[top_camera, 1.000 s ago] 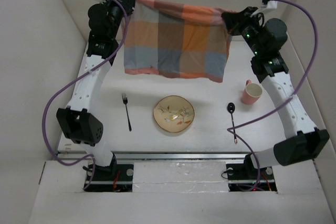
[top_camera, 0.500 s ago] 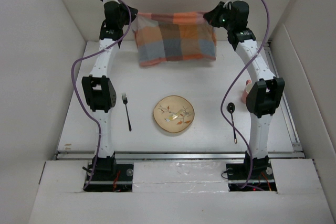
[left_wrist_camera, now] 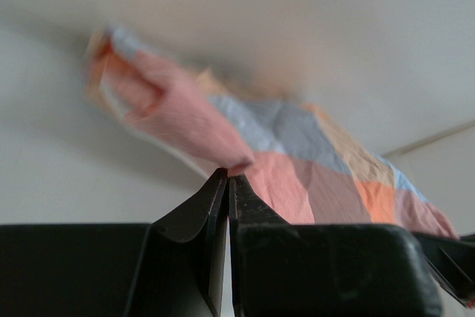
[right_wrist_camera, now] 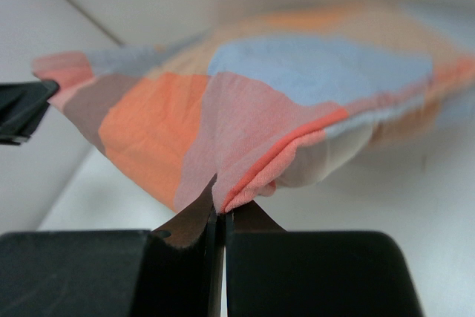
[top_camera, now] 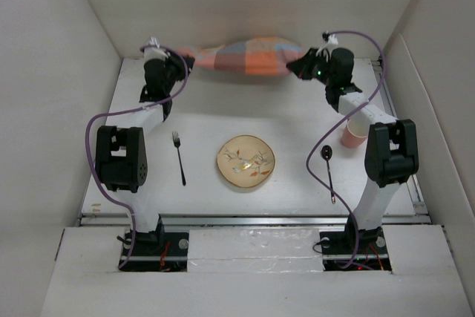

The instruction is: Set the dinner table for one person

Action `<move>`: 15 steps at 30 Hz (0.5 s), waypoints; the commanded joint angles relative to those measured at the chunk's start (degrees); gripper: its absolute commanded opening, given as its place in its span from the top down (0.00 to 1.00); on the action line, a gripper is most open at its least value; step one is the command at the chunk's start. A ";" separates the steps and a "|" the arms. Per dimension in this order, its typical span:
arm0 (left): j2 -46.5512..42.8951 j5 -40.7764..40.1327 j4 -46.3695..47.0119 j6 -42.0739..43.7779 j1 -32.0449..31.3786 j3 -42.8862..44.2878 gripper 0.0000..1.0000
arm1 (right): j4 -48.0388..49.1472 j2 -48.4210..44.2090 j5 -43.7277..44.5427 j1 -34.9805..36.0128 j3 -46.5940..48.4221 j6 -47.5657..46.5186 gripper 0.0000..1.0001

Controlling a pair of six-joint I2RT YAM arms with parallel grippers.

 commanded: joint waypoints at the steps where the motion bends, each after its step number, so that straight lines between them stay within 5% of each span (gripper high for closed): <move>1: -1.06 1.18 13.93 -3.15 0.29 -15.98 1.00 | 6.41 3.62 -5.85 -0.85 -10.12 1.29 1.00; 3: -3.69 0.65 15.53 -4.03 -0.84 -24.07 1.00 | 5.26 3.88 -6.82 -0.85 -14.76 0.77 1.00; 15: -13.63 -0.93 9.75 -6.32 -1.99 -35.81 1.00 | -3.96 -5.87 0.02 1.62 -24.72 -3.37 1.00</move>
